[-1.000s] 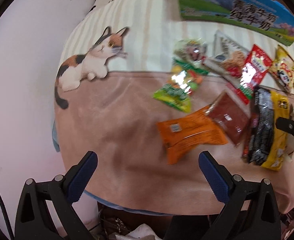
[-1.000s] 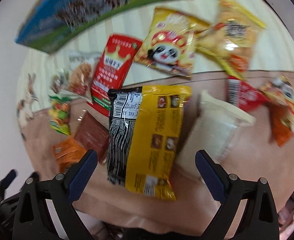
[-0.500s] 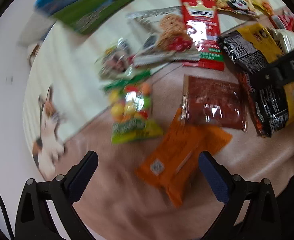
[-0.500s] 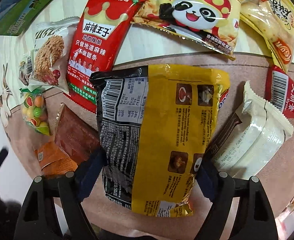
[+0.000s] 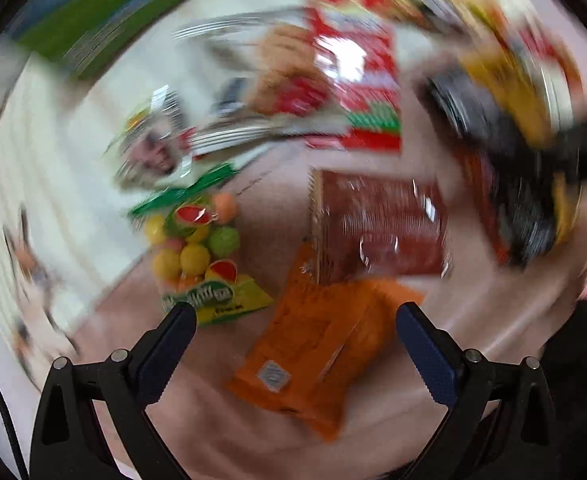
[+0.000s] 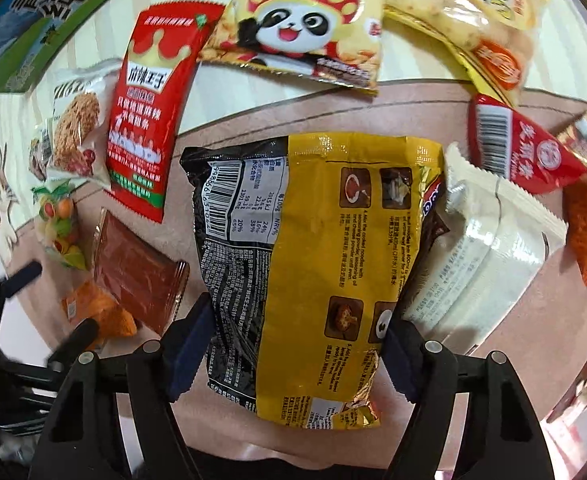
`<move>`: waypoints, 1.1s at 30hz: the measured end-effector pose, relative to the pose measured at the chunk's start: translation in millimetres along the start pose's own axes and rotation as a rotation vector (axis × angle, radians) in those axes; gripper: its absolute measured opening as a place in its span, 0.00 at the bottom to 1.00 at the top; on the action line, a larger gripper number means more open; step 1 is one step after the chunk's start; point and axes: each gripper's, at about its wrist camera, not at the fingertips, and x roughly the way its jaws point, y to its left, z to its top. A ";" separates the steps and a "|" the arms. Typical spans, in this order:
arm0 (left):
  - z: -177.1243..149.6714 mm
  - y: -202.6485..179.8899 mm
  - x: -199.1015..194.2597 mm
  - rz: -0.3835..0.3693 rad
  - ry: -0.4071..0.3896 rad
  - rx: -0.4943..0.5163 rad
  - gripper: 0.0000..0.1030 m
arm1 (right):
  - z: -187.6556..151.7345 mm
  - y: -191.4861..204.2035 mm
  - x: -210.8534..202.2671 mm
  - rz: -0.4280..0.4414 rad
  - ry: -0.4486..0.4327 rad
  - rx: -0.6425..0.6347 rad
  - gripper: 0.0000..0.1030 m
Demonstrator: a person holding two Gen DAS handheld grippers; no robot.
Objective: Organize snacks
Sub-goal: 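Lower the right tool onto the black-and-yellow bag and close it, then grasp the orange bag with the left tool while the right tool holds the black-and-yellow bag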
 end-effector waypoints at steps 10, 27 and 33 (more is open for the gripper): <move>-0.4 37.8 18.4 -0.167 0.052 -0.310 0.55 | -7.2 37.5 3.5 -0.052 0.004 -0.040 0.76; -11.5 21.3 27.1 -0.274 0.107 -0.047 0.63 | -17.9 67.3 16.9 -0.012 0.089 -0.114 0.82; -21.7 9.8 27.4 -0.352 0.150 0.017 0.63 | -24.3 65.2 18.5 0.017 0.099 -0.094 0.82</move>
